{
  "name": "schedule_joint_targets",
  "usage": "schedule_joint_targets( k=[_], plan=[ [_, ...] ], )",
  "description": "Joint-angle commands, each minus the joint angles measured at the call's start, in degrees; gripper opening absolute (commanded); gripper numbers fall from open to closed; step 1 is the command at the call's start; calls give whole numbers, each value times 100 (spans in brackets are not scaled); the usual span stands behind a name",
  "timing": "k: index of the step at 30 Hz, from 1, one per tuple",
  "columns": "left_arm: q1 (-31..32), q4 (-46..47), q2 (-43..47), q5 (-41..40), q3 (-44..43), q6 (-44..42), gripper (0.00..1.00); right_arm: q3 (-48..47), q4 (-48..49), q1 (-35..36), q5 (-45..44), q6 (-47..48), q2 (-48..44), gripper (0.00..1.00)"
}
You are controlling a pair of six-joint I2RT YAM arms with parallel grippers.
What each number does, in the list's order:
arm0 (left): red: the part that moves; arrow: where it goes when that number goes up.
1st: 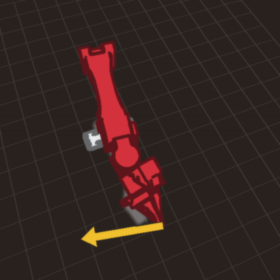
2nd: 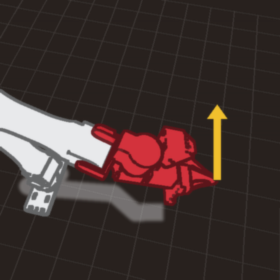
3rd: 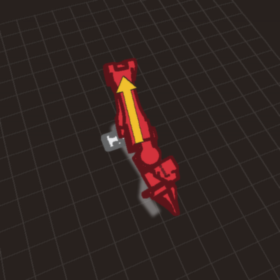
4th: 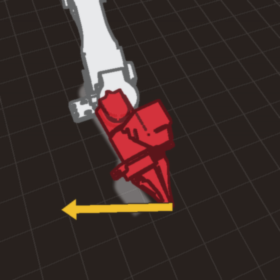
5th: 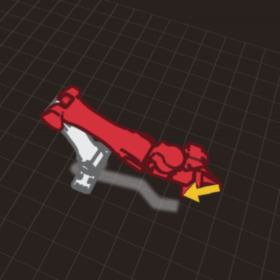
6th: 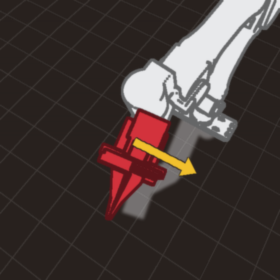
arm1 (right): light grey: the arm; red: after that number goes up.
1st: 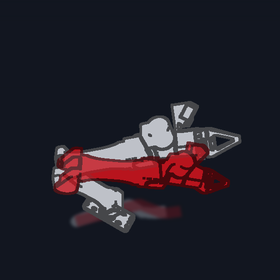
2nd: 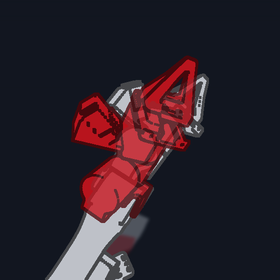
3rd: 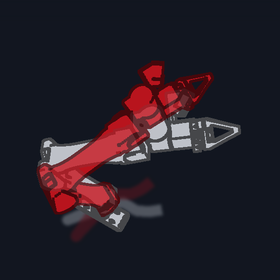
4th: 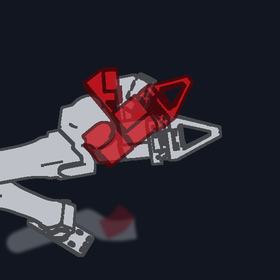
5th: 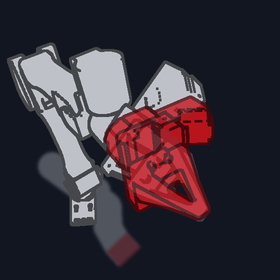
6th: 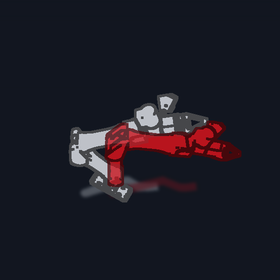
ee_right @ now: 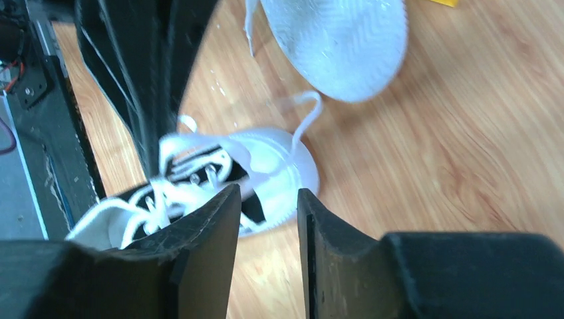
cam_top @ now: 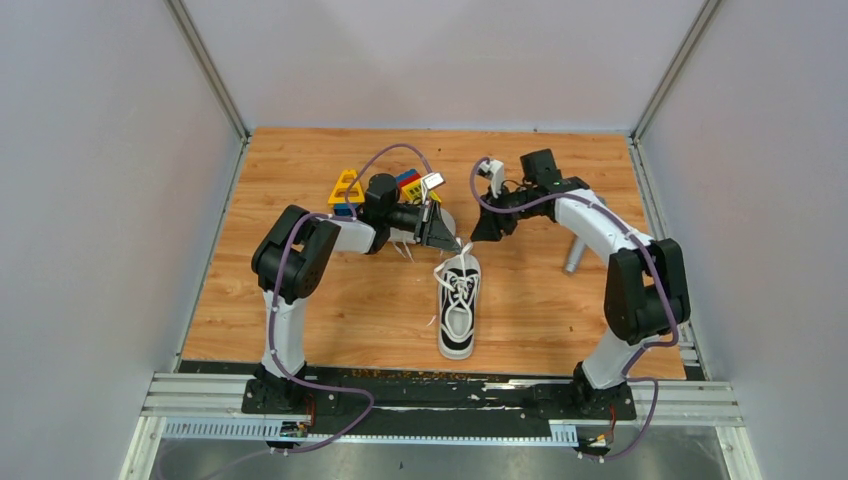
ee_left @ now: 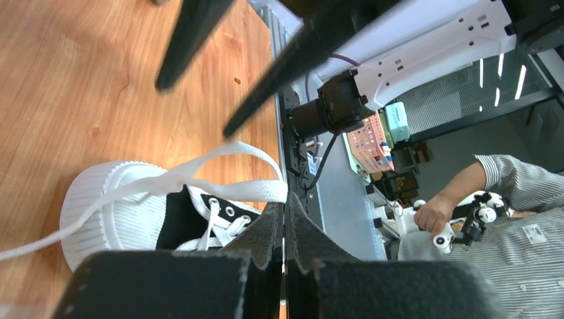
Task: Tie the shoes
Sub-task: Cross the shoelace with the shoelace.
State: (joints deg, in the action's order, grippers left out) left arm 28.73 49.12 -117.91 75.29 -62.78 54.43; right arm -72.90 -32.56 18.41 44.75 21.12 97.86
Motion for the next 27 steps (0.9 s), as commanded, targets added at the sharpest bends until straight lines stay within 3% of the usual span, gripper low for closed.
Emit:
schedule_joint_targets(
  k=[1, 4, 7, 20, 27],
  plan=[
    [-41, 544, -28, 200, -76, 190, 0, -142, -747, -578, 881, 1266, -373, 39],
    [-43, 677, -57, 229, -79, 289, 0, 43, -1091, -613, 1293, 2262, -539, 41],
    [-43, 694, -75, 238, -98, 311, 0, 293, -970, -520, 1386, 2666, -632, 44],
    [-43, 635, -29, 246, -95, 322, 0, 469, 273, -119, 937, 2028, -247, 46],
    [-43, 609, -46, 256, -102, 317, 0, 513, 573, -45, 797, 1735, -179, 34]
  ],
)
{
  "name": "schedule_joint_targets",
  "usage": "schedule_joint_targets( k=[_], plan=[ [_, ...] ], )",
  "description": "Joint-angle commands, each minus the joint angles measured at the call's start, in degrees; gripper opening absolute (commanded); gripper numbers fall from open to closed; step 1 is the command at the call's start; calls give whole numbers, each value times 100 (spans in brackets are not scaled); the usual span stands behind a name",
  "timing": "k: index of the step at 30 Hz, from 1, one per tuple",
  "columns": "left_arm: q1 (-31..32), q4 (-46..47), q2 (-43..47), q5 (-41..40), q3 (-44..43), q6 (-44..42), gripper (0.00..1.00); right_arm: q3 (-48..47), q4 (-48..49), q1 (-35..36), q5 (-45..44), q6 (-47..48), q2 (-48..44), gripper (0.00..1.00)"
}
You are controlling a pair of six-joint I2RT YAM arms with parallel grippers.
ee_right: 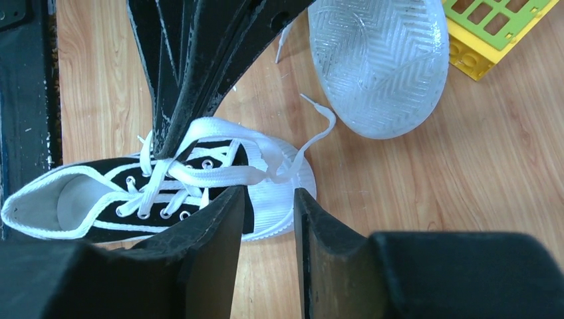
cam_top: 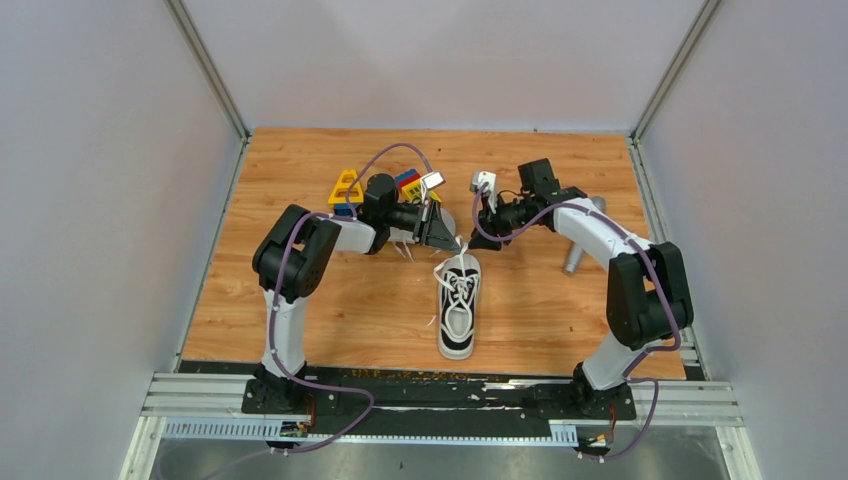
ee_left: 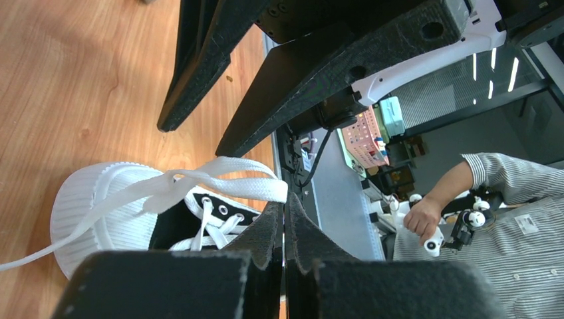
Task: Tie the shoes
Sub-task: Cross the shoelace with the shoelace.
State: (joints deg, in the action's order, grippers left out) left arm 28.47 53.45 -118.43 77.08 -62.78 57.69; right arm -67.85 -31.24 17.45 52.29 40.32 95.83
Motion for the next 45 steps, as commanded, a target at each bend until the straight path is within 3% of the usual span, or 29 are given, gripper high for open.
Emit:
schedule_joint_targets(
  k=[1, 7, 14, 19, 26, 45],
  plan=[
    [-21, 168, 6, 70, -102, -10, 0, 9, 448, 61, 52, -208, 20, 32],
    [-42, 133, -20, 59, -117, 1, 0, 143, 480, 177, 60, -150, -112, 39],
    [-146, 108, -40, 3, -153, 73, 0, 600, 499, 350, -94, 524, -474, 39],
    [-183, 80, -21, 29, -146, 65, 0, 901, 1146, 390, -330, 185, -734, 40],
    [-184, 29, -11, 44, -103, 95, 0, 1124, 2017, 423, -710, -247, -948, 39],
    [-184, 26, -7, 86, -123, 161, 0, 1599, 2651, 886, -1007, -16, -1238, 29]
  ],
)
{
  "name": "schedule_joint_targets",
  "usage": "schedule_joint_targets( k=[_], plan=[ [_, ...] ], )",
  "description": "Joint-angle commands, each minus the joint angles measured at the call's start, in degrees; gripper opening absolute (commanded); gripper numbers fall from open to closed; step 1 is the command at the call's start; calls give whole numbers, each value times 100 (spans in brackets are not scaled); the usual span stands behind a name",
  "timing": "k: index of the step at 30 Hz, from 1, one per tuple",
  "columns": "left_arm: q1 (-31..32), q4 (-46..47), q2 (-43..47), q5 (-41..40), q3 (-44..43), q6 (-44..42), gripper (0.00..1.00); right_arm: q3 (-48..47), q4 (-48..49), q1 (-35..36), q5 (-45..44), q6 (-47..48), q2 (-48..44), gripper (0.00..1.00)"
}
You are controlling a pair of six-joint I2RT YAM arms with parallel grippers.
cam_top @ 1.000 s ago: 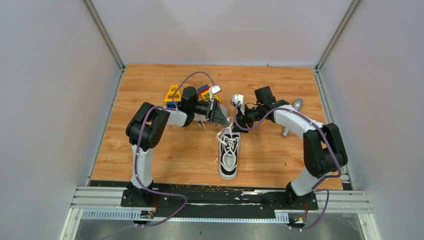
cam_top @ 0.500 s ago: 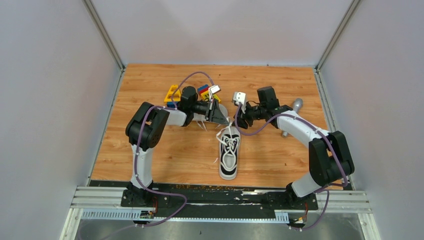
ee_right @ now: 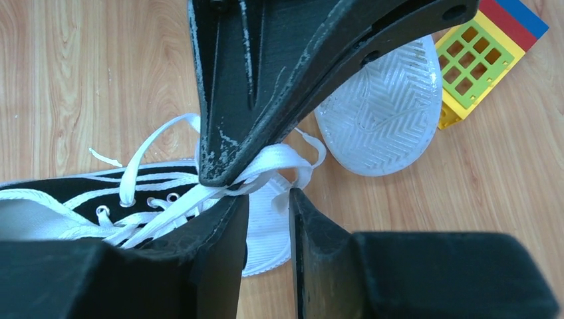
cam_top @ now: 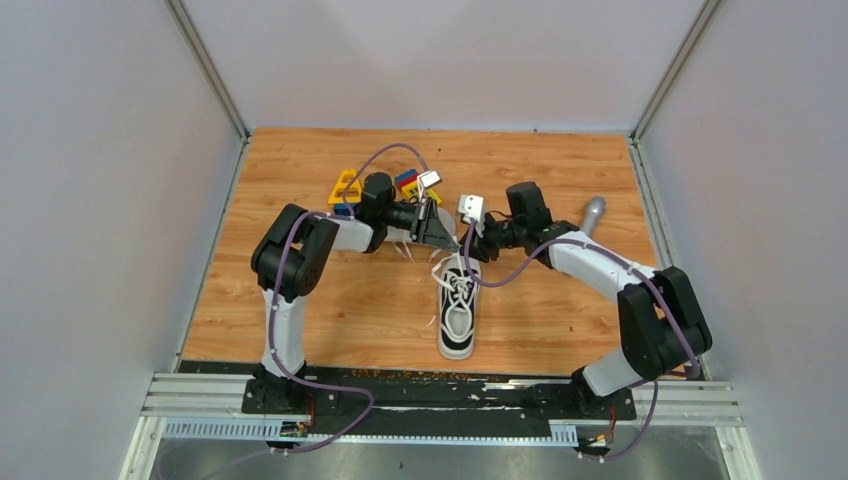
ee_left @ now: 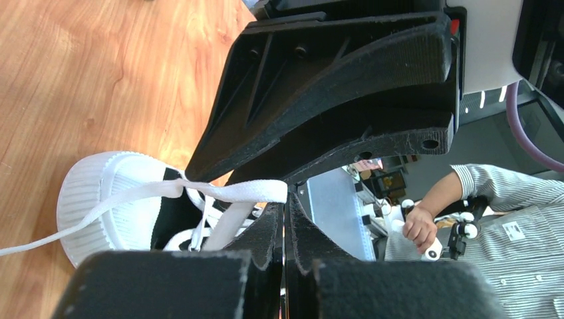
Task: Tie the shoes
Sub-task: Cross the shoelace with the shoelace.
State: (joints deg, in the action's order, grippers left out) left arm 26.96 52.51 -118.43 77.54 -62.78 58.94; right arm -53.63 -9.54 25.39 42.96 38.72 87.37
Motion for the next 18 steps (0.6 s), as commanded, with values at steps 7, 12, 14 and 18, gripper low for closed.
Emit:
schedule_joint_targets(
  k=[7, 12, 14, 18],
  plan=[
    [-40, 128, -15, 51, -141, 81, 0, 571, 903, 256, -325, 300, -785, 36],
    [-37, 119, -15, 60, -149, 84, 0, 764, 1083, 371, -362, 496, -965, 33],
    [-49, 119, -6, 59, -147, 83, 0, 767, 1053, 417, -427, 543, -955, 27],
    [-51, 85, -22, 57, -161, 66, 0, 741, 1036, 423, -642, 430, -980, 10]
  ],
)
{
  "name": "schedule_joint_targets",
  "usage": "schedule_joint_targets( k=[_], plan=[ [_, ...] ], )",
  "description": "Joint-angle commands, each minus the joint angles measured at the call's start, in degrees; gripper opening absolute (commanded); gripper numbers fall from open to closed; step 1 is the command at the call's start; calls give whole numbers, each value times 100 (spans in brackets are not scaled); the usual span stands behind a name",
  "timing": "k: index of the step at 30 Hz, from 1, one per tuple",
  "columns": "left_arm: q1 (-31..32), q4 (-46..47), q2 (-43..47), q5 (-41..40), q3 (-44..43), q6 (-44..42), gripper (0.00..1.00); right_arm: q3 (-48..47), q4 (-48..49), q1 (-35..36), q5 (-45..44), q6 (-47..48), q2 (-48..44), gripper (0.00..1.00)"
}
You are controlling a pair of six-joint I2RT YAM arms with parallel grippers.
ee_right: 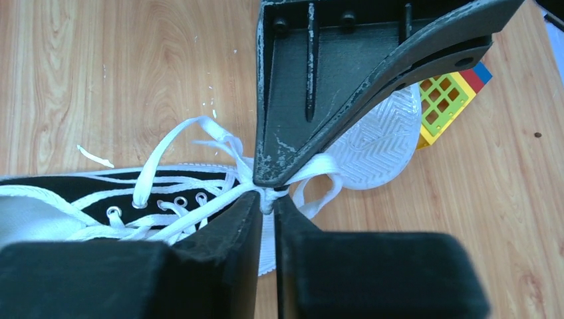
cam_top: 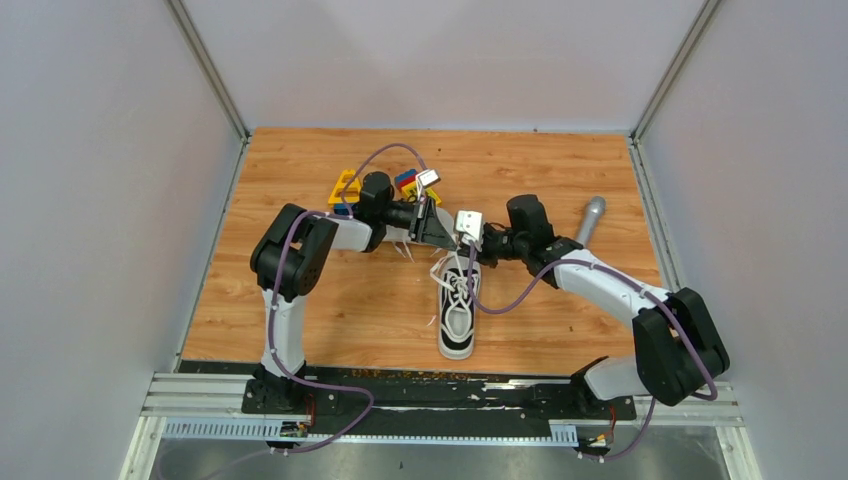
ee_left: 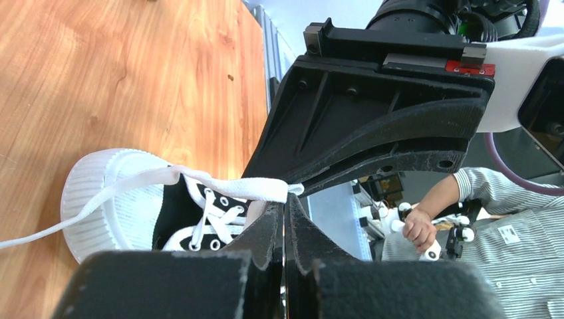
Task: Tie the shoes
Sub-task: Cross the shoelace with the shoelace.
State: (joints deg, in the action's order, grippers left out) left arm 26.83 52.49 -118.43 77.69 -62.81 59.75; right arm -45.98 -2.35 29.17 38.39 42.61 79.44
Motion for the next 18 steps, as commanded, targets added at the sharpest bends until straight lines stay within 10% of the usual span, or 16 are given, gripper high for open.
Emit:
schedule_joint_targets(
  k=[1, 18],
  plan=[
    [-42, 73, -27, 38, -168, -19, 0, -25, 308, 45, -244, 13, -213, 5],
    [-49, -2024, 197, -436, -421, -1674, 0, -1335, -2696, 34, -661, 371, -56, 0]
  ],
)
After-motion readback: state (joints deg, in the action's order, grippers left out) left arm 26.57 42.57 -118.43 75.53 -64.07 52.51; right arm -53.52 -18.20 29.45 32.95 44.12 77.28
